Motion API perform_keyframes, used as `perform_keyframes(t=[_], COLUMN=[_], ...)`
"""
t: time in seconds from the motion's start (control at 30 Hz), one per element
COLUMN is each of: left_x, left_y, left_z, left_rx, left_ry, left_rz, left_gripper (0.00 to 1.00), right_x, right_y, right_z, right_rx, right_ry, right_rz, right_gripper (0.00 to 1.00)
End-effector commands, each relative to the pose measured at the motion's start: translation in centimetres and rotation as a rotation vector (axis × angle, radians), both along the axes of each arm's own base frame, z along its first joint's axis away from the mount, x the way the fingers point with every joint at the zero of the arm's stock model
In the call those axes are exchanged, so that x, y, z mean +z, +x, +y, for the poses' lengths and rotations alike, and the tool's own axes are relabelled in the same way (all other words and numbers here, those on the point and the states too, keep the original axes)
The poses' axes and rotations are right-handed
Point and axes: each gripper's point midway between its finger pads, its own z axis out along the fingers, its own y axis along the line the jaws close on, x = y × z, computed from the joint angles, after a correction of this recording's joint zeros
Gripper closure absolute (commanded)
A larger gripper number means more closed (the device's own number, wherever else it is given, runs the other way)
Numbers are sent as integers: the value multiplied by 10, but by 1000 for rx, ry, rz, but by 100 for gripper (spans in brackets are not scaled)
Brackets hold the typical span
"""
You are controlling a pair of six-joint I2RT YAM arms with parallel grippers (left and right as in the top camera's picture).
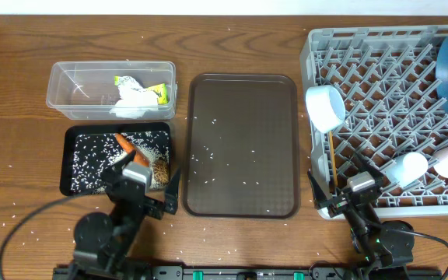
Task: Sort waste into correct bins and load items into the dishwasher rack
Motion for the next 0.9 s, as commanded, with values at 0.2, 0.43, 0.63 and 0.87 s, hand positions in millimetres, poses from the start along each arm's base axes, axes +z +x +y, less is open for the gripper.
perform_keyframes(t=[0.2, 0.43, 0.63, 0.87], left_x=[-45, -81, -77, -79], left_y=[1, 11, 14, 16], left_z=[0, -4, -5, -1], left_rx=[3, -6, -7, 16], left_ry=[-2, 9, 2, 21], left_rz=[-40, -31, -69, -69], left_gripper=[2, 2, 2, 2], right_x=[-1, -1, -1, -1], right_y=[0, 0, 0, 0], right_z=[0, 0, 0, 0], right_rx=[0, 0, 0, 0], right_ry=[-6, -6, -6, -6], right_rz=[-1, -1, -1, -1], right_gripper=[1, 1, 1, 1])
